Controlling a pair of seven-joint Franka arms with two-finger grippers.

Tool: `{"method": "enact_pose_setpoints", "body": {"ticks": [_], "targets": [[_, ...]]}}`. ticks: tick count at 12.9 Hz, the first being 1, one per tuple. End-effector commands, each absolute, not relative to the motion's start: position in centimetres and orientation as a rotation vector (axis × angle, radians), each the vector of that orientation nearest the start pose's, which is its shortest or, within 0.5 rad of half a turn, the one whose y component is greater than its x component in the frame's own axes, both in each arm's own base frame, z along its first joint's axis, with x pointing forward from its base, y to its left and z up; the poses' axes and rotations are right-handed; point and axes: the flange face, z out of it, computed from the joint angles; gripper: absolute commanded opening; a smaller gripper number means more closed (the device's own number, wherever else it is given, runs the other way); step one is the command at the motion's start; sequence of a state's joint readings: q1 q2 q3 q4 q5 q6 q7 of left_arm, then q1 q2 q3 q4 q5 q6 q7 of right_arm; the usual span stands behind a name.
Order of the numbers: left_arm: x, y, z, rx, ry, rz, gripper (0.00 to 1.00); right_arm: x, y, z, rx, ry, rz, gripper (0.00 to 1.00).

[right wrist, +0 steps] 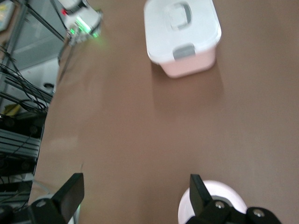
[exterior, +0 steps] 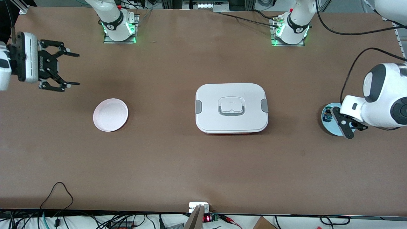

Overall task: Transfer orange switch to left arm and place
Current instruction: 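Lower the switch onto the blue plate while the right gripper retracts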

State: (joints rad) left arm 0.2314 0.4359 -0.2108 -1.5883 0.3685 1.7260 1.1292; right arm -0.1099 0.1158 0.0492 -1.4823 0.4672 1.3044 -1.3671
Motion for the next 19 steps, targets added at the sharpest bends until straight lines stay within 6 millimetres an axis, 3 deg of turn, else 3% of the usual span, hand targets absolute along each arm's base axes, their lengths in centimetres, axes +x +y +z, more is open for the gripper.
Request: {"method": "enact_pose_setpoints", "body": {"ticks": [1, 2, 5, 7, 9, 11, 13, 15, 16, 19], "targets": [[63.4, 9.2, 34.6, -2.361, 1.836, 0.566, 0.13, 54.3, 1.3, 61.6, -2.294, -1.555, 0.036, 1.0], [63.3, 11.3, 32.8, -2.339, 1.891, 0.533, 0.13, 53.7, 1.1, 62.5, -2.38, -1.538, 0.076, 1.0], [62.4, 15.3, 28.5, -2.308, 1.985, 0.463, 0.13, 53.5, 0.9, 62.4, -2.551, -1.491, 0.217, 1.0], [61.7, 15.7, 26.8, -2.165, 2.1, 0.46, 0.09, 53.3, 2.1, 62.4, -2.687, -1.389, 0.301, 1.0], [60.5, 16.3, 24.9, -2.163, 2.138, 0.496, 0.08, 53.1, 4.5, 62.4, -2.772, -1.364, 0.358, 1.0], [60.4, 16.3, 23.9, -2.17, 2.15, 0.509, 0.08, 53.5, 4.0, 62.6, -2.809, -1.333, 0.318, 1.0], [59.7, 16.5, 22.7, -2.183, 2.162, 0.527, 0.08, 53.9, 3.6, 63.0, -2.945, -1.029, 0.241, 1.0], [59.4, 16.6, 22.1, -2.139, 2.174, 0.507, 0.08, 54.5, 4.6, 63.1, -3.092, -0.684, 0.173, 1.0], [59.3, 16.6, 21.7, -2.119, 2.177, 0.483, 0.07, 54.7, 4.6, 63.0, -3.116, -0.592, 0.157, 1.0], [58.3, 17.3, 20.7, -2.135, 2.173, 0.459, 0.07, 55.7, 3.9, 62.8, -3.114, -0.567, 0.09, 1.0]]}}
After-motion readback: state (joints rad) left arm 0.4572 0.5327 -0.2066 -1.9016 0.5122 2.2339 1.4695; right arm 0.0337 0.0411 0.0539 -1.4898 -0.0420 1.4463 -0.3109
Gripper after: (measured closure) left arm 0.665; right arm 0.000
